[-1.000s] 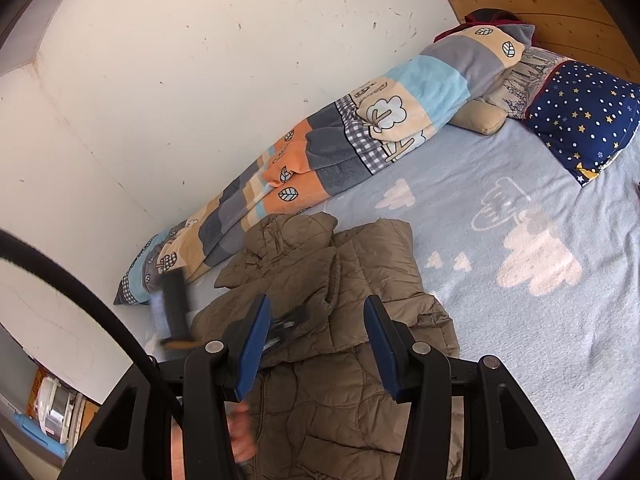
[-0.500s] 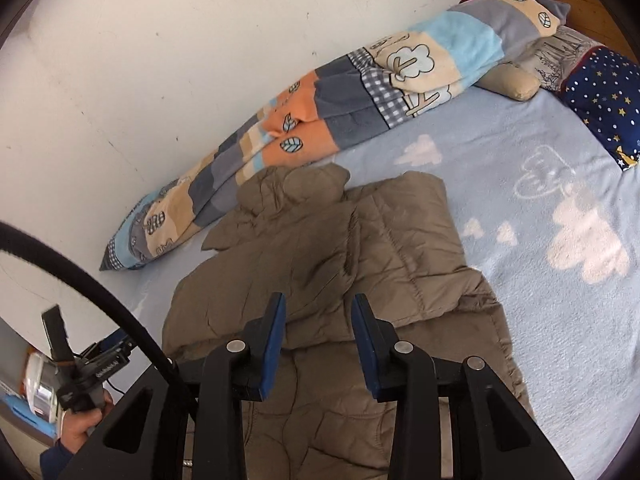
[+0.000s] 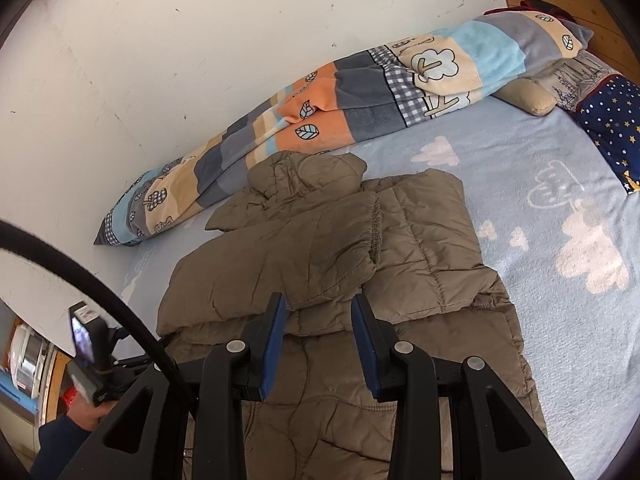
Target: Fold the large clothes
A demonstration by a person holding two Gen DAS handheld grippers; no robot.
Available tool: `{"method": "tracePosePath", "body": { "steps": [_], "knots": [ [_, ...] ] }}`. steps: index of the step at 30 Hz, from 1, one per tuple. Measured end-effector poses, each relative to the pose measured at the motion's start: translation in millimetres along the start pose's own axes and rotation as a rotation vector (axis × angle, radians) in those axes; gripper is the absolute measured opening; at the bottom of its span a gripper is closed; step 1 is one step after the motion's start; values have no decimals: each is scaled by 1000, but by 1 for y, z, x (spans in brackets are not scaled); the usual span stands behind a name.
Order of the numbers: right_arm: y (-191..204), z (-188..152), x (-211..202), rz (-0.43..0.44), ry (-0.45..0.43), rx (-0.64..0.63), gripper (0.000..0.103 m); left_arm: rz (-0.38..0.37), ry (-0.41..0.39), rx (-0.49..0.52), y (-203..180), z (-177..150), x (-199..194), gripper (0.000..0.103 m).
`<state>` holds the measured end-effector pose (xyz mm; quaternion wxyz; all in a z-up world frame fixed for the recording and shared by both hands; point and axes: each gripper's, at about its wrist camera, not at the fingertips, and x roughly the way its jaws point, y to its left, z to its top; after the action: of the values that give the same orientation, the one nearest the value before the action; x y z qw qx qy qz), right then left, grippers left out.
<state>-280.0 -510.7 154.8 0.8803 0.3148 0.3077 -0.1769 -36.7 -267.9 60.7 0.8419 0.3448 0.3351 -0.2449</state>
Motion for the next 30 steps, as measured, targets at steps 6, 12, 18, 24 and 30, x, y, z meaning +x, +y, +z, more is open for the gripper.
{"method": "tracePosePath", "body": {
  "steps": [6, 12, 18, 24, 30],
  "knots": [
    [-1, 2, -2, -7, -11, -3, 38, -10, 10, -235, 42, -5, 17, 69],
    [-3, 1, 3, -9, 4, 3, 38, -62, 31, -374, 66, -18, 20, 69],
    [-1, 2, 1, -12, -2, -2, 38, -143, 45, -416, 62, -15, 1, 69],
    [-1, 5, 1, -14, 0, -26, 38, -257, -76, -370, 54, -14, -64, 69],
    [11, 14, 25, -34, 39, -93, 35, -403, -156, -415, 52, 28, -75, 72]
  ]
}}
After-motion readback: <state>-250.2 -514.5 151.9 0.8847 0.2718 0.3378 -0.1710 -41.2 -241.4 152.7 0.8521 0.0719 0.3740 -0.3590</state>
